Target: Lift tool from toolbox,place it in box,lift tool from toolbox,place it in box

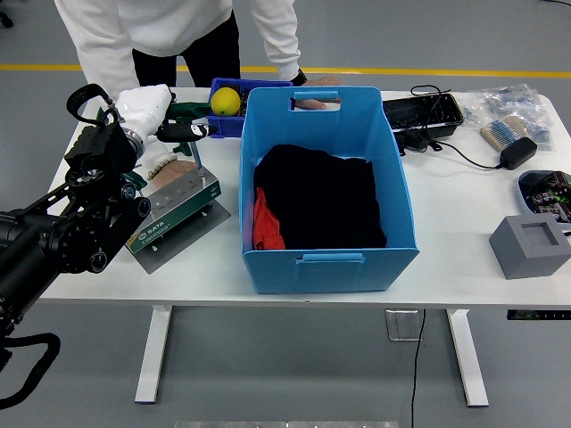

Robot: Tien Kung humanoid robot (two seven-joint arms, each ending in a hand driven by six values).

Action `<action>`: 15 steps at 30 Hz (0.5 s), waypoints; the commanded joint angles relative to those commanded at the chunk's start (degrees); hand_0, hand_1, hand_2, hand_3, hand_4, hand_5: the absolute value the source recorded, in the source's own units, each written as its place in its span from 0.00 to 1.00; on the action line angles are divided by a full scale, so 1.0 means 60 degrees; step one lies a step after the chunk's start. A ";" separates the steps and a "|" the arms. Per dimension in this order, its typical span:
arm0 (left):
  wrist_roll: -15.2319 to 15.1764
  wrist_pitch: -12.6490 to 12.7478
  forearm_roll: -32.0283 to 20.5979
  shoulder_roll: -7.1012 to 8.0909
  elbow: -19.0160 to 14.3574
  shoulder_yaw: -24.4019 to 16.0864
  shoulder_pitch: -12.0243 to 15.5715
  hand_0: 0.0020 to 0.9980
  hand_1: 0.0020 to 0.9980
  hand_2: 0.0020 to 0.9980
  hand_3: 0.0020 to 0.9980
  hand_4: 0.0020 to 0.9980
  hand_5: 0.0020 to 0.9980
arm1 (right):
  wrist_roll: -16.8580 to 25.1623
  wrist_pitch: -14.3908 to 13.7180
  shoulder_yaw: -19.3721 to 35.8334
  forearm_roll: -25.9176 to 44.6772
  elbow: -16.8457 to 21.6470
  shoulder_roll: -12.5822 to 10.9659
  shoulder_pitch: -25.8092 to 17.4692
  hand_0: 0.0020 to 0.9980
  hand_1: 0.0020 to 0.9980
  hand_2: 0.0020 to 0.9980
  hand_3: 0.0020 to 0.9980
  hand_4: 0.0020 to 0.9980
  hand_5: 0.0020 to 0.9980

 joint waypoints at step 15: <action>0.0058 0.0235 -0.0796 -0.0059 0.0347 0.0117 -0.0078 0.16 0.08 0.13 0.22 1.00 0.81 | 0.0014 -0.0008 0.0005 0.0012 -0.0014 -0.0025 0.0037 0.65 0.63 0.70 0.56 0.79 0.68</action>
